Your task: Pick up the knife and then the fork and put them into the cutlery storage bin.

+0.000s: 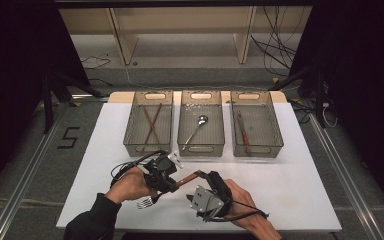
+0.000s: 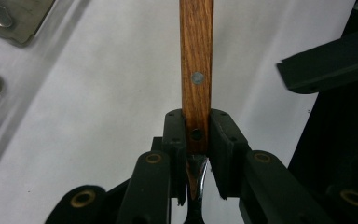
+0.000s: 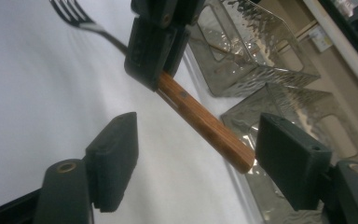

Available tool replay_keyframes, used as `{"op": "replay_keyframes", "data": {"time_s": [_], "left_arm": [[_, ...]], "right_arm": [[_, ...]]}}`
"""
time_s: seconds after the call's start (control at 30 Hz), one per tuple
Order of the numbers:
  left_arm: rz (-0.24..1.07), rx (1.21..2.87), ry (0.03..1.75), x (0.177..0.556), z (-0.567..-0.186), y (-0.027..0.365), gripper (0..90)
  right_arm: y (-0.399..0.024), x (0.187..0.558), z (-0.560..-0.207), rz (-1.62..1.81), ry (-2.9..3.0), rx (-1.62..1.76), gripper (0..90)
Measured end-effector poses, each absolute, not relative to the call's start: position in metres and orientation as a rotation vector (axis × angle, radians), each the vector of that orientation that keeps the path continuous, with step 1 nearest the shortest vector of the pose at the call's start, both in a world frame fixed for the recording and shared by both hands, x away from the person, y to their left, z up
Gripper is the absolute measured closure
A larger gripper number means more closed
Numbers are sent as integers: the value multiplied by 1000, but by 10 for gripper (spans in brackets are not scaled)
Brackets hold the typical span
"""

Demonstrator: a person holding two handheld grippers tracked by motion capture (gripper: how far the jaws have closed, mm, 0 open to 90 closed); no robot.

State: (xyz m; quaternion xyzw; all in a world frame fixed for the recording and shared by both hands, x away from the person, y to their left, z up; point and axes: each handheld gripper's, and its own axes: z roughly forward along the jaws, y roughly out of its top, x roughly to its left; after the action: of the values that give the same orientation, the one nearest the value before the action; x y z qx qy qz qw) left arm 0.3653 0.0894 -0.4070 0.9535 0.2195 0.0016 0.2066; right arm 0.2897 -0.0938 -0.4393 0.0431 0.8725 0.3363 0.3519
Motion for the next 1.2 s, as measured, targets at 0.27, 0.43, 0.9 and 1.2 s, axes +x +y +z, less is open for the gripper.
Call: {"op": "replay_keyframes", "data": {"time_s": [0.27, 0.43, 0.9, 1.2], "left_arm": [[-4, 2662, 595, 359, -404, 84, 772], [-15, 2682, 576, 359, -405, 83, 772], [-49, 2701, 565, 357, -406, 79, 771], [-73, 2728, 559, 356, -408, 77, 771]], "right_arm": [[-82, 283, -451, 689, 2173, -37, 418], [-77, 281, -457, 589, 2116, -119, 500], [-69, 276, -466, 482, 2054, -254, 654], [-67, 273, -472, 443, 2020, -315, 716]]}}
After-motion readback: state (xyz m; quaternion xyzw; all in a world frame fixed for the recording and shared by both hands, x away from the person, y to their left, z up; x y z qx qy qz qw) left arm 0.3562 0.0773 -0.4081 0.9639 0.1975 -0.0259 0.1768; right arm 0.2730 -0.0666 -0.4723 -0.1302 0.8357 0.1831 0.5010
